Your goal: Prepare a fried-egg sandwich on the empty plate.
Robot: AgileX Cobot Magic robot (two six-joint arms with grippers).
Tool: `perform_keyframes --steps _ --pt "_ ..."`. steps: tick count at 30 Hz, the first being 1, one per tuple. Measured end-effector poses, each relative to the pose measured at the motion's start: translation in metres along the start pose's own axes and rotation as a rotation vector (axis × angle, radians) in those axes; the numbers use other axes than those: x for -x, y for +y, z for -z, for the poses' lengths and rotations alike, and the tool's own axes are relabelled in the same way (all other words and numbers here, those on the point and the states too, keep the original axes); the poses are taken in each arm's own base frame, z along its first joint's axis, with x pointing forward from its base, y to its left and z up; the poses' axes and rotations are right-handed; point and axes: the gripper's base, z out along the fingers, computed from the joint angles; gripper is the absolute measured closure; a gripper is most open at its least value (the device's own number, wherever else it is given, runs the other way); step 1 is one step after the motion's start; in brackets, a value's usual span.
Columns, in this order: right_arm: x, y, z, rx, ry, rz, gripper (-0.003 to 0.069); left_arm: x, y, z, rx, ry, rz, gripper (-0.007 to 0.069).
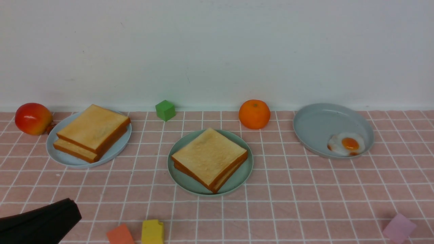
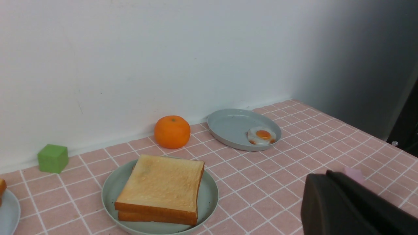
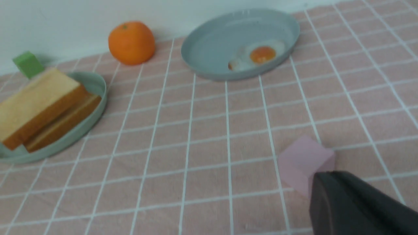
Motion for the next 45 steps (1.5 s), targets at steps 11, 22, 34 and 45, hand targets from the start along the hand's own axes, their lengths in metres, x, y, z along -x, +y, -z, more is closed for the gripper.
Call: perform_keyframes --steps 11,22,34,45 --pt "-0.0073 -0.0014 -0.0014 -0.006 0.045 0.061 0.0671 -0.0001 0.0 0.0 0.0 0.001 0.001 0.062" --pt "-0.0076 -0.0011 -0.001 -0.004 0.056 0.058 0.0666 -0.0003 0.0 0.0 0.0 0.003 0.001 0.0613" --pt "-0.0076 -0.0011 -0.001 -0.004 0.056 0.058 0.0659 -0.0003 0.0 0.0 0.0 0.003 0.001 0.0602" --pt "-0.0076 -0.0011 -0.001 -0.004 0.056 0.057 0.0652 0.0014 0.0074 0.0029 0.096 -0.022 -0.003 0.0599"
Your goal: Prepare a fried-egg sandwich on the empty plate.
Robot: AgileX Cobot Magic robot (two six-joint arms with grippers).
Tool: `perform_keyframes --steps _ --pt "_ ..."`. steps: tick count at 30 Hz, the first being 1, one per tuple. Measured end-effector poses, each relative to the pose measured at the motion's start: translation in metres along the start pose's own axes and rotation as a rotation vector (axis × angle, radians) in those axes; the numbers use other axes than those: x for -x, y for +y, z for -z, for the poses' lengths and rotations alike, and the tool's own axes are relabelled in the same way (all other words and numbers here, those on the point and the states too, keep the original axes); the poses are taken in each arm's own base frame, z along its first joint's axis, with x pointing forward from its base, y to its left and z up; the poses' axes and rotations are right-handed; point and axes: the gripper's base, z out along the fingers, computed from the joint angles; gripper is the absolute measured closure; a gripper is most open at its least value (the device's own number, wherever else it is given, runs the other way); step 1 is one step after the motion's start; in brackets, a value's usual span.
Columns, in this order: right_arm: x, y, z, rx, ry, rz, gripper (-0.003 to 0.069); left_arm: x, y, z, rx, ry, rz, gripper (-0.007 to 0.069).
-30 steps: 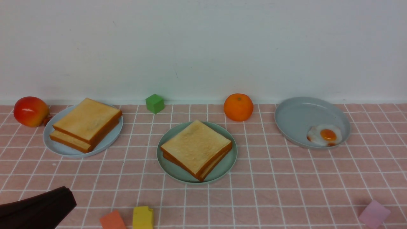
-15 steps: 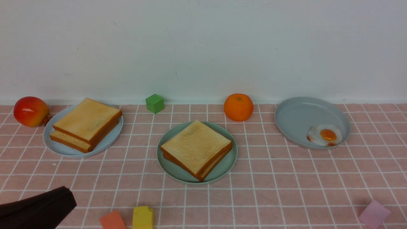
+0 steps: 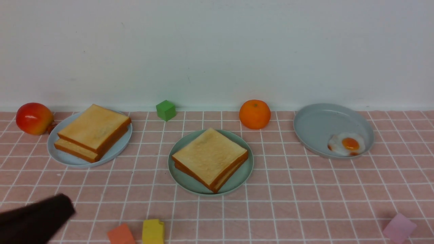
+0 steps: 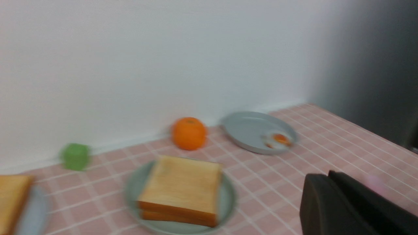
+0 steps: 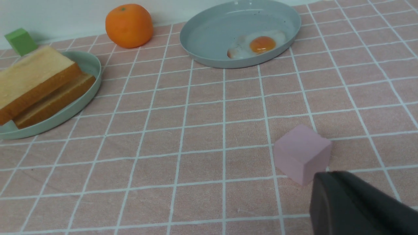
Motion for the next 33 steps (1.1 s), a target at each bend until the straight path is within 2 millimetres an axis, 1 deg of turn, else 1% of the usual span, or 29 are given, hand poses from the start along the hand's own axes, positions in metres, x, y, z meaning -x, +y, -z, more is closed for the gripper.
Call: perform_keyframes --steps 2,5,6,7,8,10,13,14,16,19,33 --pt "0.0 0.0 0.0 0.0 0.0 0.0 0.0652 -0.001 0.007 0.006 0.096 -0.037 0.026 0.0603" --pt "0.0 0.0 0.0 0.0 0.0 0.0 0.0652 -0.016 0.021 0.02 0.305 -0.088 0.077 0.0638" --pt "0.0 0.0 0.0 0.0 0.0 0.0 0.0652 -0.019 0.022 0.021 0.317 -0.092 0.08 0.0638" --pt "0.0 0.0 0.0 0.0 0.0 0.0 0.0652 -0.024 0.024 0.024 0.364 -0.094 0.082 0.0638" --pt "0.0 0.0 0.0 0.0 0.0 0.0 0.0652 -0.042 0.03 0.03 0.458 -0.091 0.09 0.0638" --pt "0.0 0.0 0.0 0.0 0.0 0.0 0.0651 -0.058 0.035 0.032 0.529 -0.061 0.11 0.0638" --pt "0.0 0.0 0.0 0.0 0.0 0.0 0.0648 -0.09 0.043 0.033 0.622 0.057 0.171 0.0638" --pt "0.0 0.0 0.0 0.0 0.0 0.0 0.0648 -0.092 0.044 0.033 0.626 0.065 0.174 0.0638" --pt "0.0 0.0 0.0 0.0 0.001 0.0 0.0647 -0.104 0.045 0.034 0.644 0.147 0.214 0.0638" --pt "0.0 0.0 0.0 0.0 0.001 0.0 0.0644 -0.11 0.044 0.034 0.65 0.19 0.229 0.0638" --pt "0.0 0.0 0.0 0.0 0.001 0.0 0.0627 -0.11 0.044 0.034 0.65 0.193 0.236 0.0638"
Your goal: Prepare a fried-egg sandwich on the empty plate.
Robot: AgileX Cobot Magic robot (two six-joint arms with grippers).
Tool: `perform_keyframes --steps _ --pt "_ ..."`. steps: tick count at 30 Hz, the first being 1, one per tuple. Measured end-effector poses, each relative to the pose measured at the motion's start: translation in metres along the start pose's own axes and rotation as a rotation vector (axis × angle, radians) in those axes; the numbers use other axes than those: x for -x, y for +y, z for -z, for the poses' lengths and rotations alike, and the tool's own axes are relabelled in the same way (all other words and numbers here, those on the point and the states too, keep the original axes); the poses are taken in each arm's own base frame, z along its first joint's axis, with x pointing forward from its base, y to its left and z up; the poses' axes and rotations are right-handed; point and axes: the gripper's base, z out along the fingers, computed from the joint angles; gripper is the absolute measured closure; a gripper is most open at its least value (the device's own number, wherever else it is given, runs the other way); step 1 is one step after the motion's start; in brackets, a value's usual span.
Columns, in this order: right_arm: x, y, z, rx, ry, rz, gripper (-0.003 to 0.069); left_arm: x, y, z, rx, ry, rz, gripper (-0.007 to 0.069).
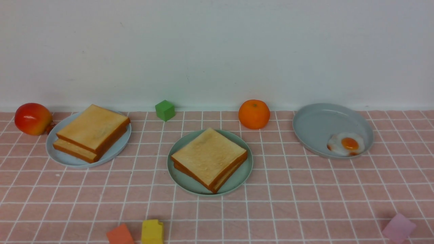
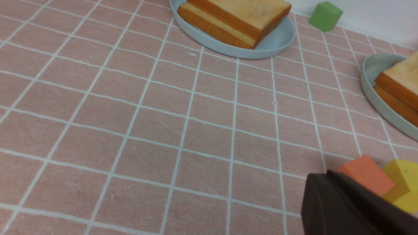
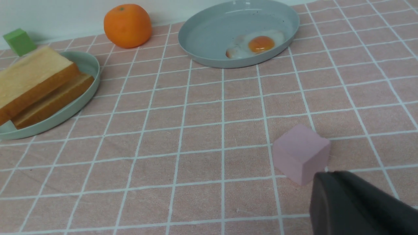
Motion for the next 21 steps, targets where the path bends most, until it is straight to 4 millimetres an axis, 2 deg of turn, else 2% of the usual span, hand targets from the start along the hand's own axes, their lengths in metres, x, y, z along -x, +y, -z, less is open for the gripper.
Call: perform_keyframes --steps 21 --pt "0.0 0.0 0.0 0.0 0.0 0.0 0.0602 0.0 0.0 0.0 0.0 0.0 0.001 0.0634"
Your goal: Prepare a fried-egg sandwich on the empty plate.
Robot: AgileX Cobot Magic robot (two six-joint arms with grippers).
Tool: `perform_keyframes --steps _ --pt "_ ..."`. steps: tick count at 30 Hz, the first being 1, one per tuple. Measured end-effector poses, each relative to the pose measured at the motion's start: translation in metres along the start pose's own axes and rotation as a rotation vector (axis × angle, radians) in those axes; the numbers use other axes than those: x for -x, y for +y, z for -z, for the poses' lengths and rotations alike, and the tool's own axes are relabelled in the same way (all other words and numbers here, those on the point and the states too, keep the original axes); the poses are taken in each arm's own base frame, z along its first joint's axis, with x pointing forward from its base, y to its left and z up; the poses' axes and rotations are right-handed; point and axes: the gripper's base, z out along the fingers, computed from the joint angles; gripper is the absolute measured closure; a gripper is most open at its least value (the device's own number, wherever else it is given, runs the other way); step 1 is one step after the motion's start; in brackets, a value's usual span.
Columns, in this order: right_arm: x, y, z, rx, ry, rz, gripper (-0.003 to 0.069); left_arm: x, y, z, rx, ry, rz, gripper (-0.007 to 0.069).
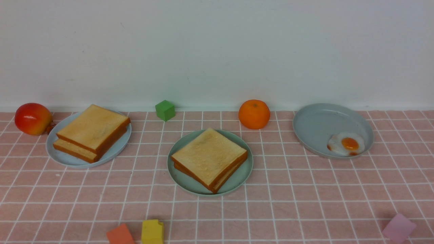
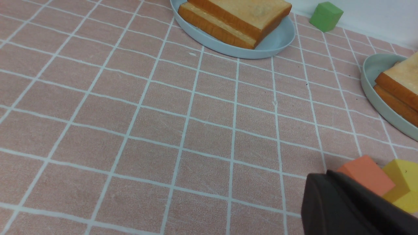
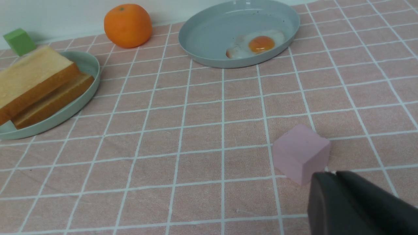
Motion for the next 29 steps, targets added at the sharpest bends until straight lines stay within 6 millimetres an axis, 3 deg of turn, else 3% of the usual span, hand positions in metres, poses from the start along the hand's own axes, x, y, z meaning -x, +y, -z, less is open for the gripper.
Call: perform_keyframes --steps 29 --pt "0.0 0.0 0.0 0.0 0.0 0.0 0.0561 -0.0001 0.0 0.0 0.0 0.001 0.0 0.0604"
